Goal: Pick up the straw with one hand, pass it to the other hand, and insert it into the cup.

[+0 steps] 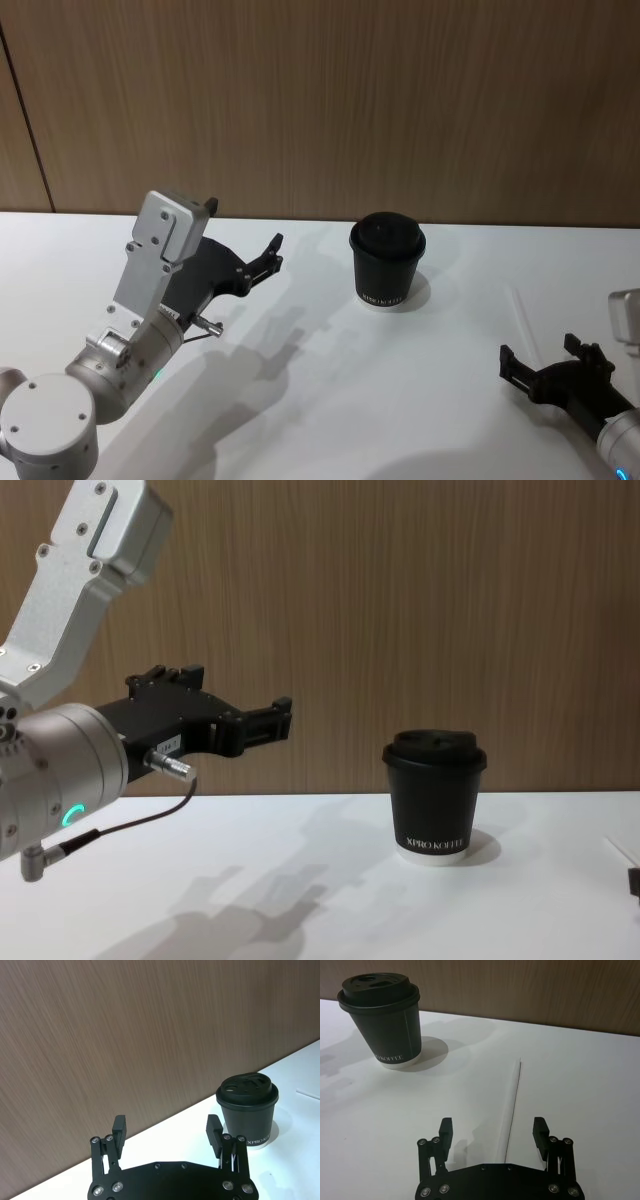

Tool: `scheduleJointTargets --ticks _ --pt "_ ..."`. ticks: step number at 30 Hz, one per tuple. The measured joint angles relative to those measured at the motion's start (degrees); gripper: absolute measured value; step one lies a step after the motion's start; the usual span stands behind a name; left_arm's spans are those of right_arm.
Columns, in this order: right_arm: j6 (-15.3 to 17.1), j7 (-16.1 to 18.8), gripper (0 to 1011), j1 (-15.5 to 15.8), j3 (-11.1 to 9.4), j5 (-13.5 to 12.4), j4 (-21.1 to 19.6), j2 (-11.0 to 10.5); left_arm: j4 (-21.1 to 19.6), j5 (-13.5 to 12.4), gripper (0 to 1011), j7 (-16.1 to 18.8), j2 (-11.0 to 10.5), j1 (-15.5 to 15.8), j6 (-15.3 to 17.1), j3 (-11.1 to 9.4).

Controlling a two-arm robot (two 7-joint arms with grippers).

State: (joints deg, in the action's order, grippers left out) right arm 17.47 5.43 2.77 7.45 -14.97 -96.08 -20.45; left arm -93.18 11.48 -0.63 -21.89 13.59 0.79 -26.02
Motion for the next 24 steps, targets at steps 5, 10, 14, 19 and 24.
scheduleJointTargets --ticks 5,10,14,19,24 --pt "0.6 0.1 1001 -0.2 -0.1 0.0 0.2 0.3 0.0 0.0 1003 0.0 0.0 0.0 0.0 0.0" --pt "1.1 0.2 1001 -0.3 -0.3 0.1 0.5 0.5 0.0 0.0 1003 0.0 0.0 0.0 0.0 0.0" --pt "1.6 0.3 1001 -0.3 -0.4 0.1 0.6 0.7 0.0 0.0 1003 0.0 0.0 0.0 0.0 0.0" --pt "2.3 0.3 1001 -0.4 -0.6 0.2 0.7 1.0 0.0 0.0 1003 0.0 0.0 0.0 0.0 0.0" --pt "3.0 0.3 1001 -0.5 -0.9 0.2 0.7 1.3 0.0 0.0 1003 0.0 0.0 0.0 0.0 0.0"
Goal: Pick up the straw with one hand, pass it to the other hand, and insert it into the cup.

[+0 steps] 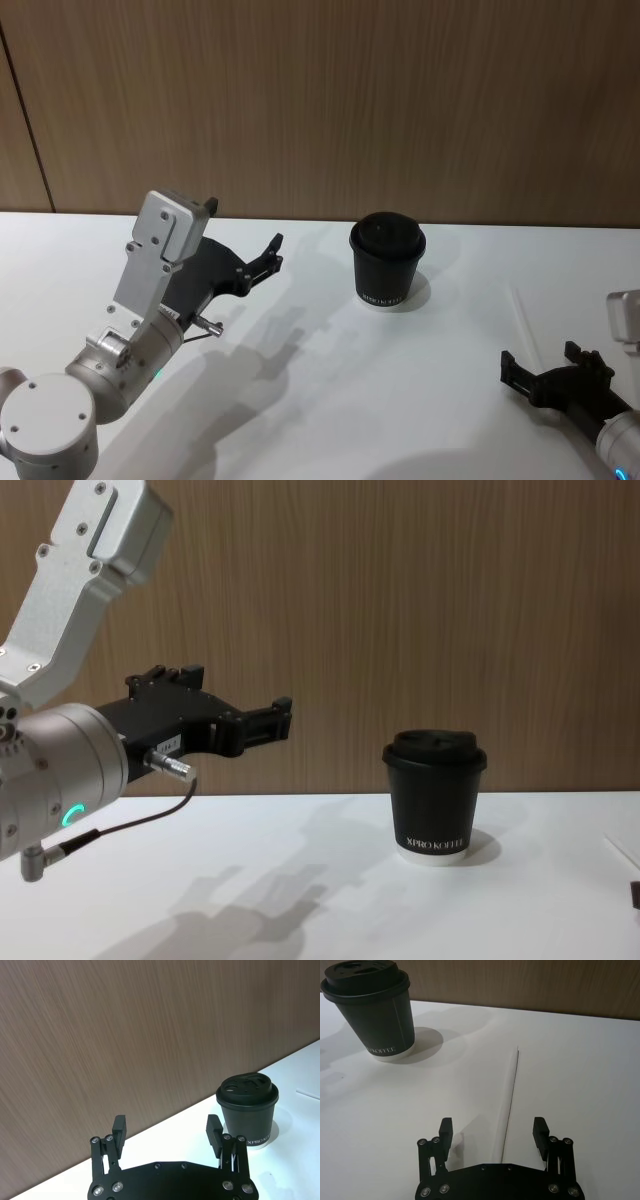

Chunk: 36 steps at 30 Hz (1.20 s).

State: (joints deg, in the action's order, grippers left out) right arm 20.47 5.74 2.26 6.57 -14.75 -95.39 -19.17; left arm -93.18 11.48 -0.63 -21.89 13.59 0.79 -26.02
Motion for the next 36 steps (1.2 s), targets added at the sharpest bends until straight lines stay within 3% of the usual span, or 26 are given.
scheduleJointTargets --ticks 36 --pt "2.9 1.1 1001 -0.4 -1.2 0.9 0.0 1.0 0.0 0.0 1003 0.0 0.0 0.0 0.0 0.0"
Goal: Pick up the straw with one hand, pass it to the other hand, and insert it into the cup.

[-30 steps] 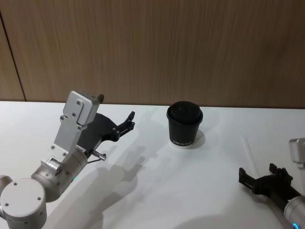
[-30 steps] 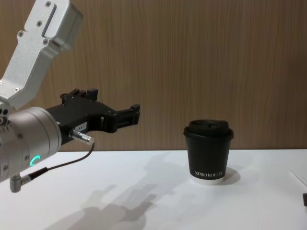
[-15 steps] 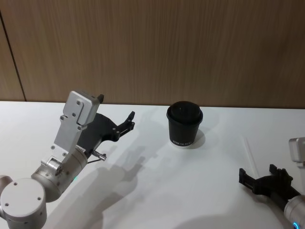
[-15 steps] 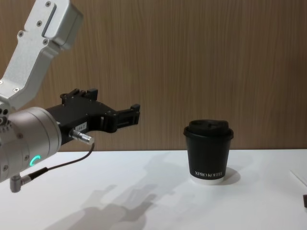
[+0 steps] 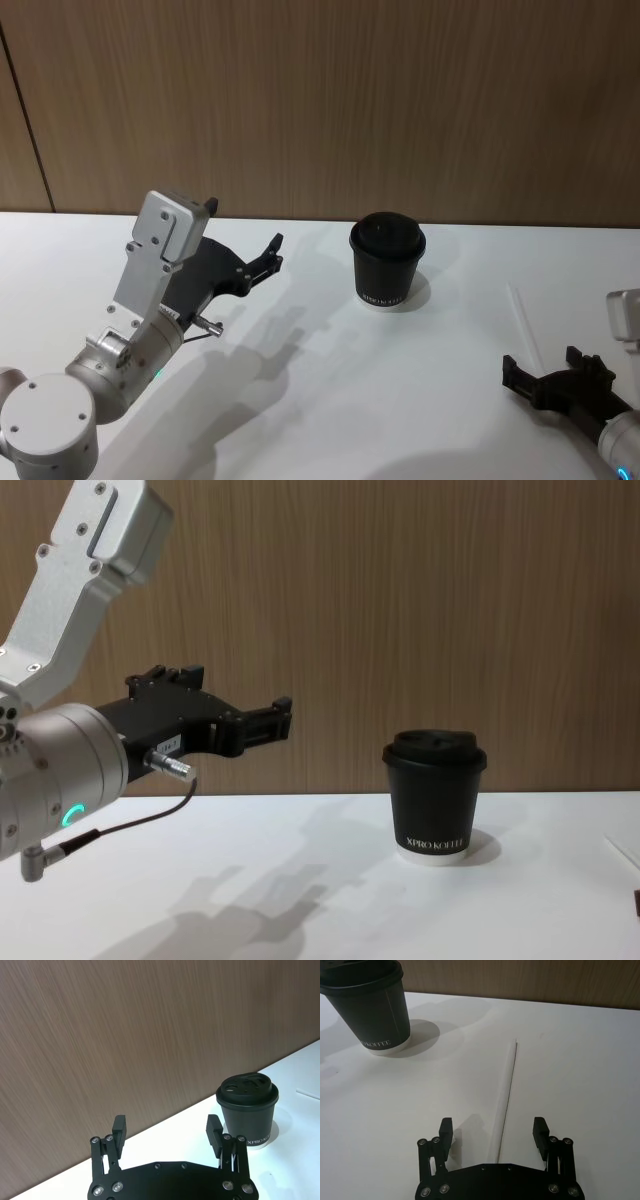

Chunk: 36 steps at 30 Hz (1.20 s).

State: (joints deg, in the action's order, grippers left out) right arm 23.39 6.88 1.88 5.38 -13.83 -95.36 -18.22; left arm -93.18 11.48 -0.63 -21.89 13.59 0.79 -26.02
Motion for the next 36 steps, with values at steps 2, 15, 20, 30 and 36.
scheduleJointTargets --ticks 2,15,20,30,36 --pt "0.0 0.1 1001 0.0 -0.1 0.1 -0.1 0.0 0.0 0.0 1003 0.0 0.0 0.0 0.0 0.0" --pt "0.1 0.5 1001 0.2 -0.2 0.4 -0.2 -0.1 0.0 0.0 1003 0.0 0.0 0.0 0.0 0.0" --pt "0.1 0.6 1001 0.2 -0.2 0.5 -0.3 0.0 0.0 0.0 1003 0.0 0.0 0.0 0.0 0.0" --pt "-0.1 0.6 1001 0.3 -0.1 1.2 0.0 0.2 0.0 0.0 1003 0.0 0.0 0.0 0.0 0.0" --pt "0.1 0.5 1001 0.4 -0.1 1.5 0.0 0.4 0.0 0.0 1003 0.0 0.0 0.0 0.0 0.0"
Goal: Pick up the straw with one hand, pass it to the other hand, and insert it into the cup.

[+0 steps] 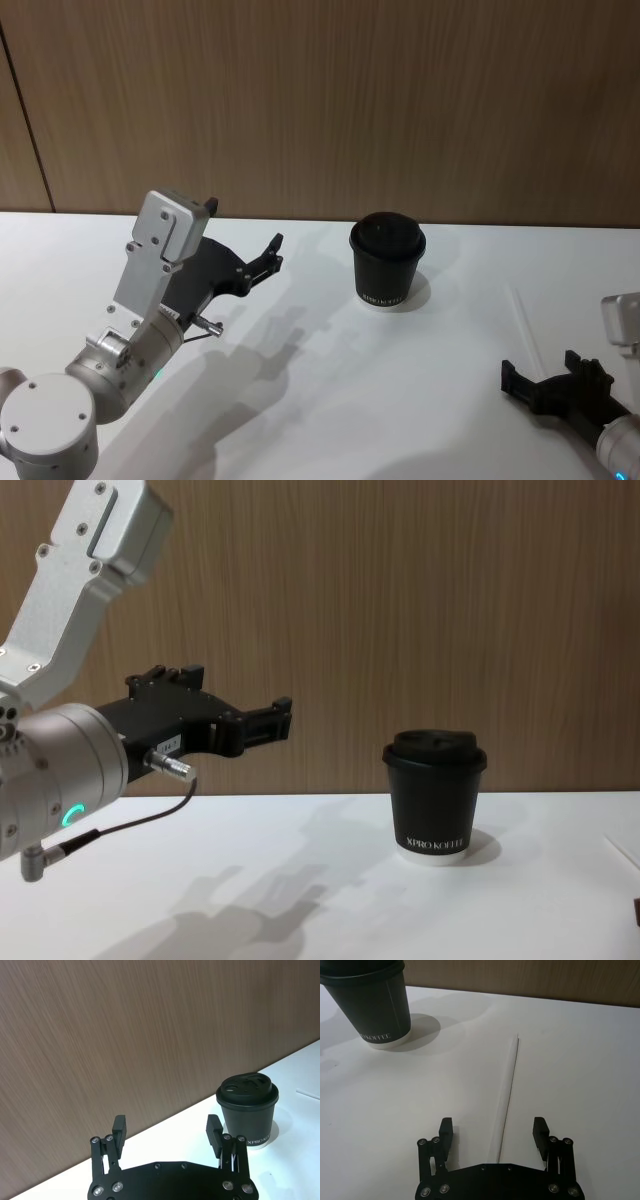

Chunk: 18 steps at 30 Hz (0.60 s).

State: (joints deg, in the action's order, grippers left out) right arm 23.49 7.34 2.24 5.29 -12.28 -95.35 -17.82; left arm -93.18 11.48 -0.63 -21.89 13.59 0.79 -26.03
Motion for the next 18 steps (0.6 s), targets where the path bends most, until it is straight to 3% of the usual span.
scheduleJointTargets --ticks 9,15,18 --pt "0.7 -0.2 993 0.0 -0.1 0.4 -0.3 0.3 0.0 0.0 1003 0.0 0.0 0.0 0.0 0.0" --pt "1.0 -0.3 883 0.1 -0.1 0.5 -0.4 0.5 0.0 0.0 1003 0.0 0.0 0.0 0.0 0.0" --pt "1.0 -0.3 770 0.1 -0.1 0.6 -0.5 0.5 0.0 0.0 1003 0.0 0.0 0.0 0.0 0.0"
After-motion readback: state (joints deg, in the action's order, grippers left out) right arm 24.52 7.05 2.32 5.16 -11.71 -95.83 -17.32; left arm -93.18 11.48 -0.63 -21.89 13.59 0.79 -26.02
